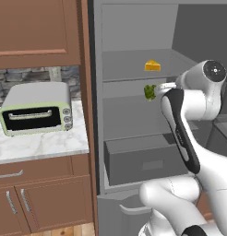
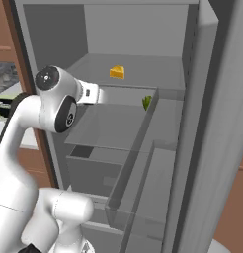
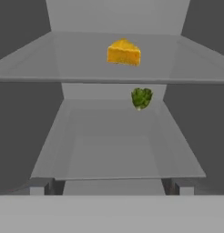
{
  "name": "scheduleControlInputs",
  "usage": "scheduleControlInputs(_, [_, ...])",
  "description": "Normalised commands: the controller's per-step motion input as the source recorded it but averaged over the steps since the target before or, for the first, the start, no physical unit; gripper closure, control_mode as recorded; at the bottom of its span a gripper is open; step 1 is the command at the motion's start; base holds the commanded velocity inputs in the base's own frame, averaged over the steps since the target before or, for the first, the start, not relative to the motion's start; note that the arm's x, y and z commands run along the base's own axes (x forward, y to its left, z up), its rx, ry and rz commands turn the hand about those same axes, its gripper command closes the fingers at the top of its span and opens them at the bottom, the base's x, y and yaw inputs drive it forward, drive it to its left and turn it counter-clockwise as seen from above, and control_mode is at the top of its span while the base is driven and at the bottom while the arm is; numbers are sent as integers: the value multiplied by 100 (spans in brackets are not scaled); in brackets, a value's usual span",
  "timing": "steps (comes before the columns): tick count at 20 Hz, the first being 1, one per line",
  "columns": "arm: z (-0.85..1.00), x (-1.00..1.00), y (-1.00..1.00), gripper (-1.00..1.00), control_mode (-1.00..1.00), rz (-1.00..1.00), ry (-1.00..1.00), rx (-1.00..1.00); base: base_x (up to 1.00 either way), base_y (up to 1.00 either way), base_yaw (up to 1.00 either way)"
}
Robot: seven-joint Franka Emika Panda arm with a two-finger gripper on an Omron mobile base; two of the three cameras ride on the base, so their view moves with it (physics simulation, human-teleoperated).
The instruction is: Pick the cheese from the fridge and the cheese grater from the cabinet and place them next to the salad bowl.
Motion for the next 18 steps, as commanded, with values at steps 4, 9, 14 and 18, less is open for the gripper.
scheduleControlInputs(4, [38,-1,-12,-100,-100,0,0,0,0,0,0])
scheduleControlInputs(9, [26,0,-1,-100,-100,1,0,0,0,0,0])
scheduleControlInputs(14, [23,2,-4,-100,-100,2,0,-1,0,0,0])
scheduleControlInputs(18, [8,2,-12,-100,-100,2,0,-5,0,0,0])
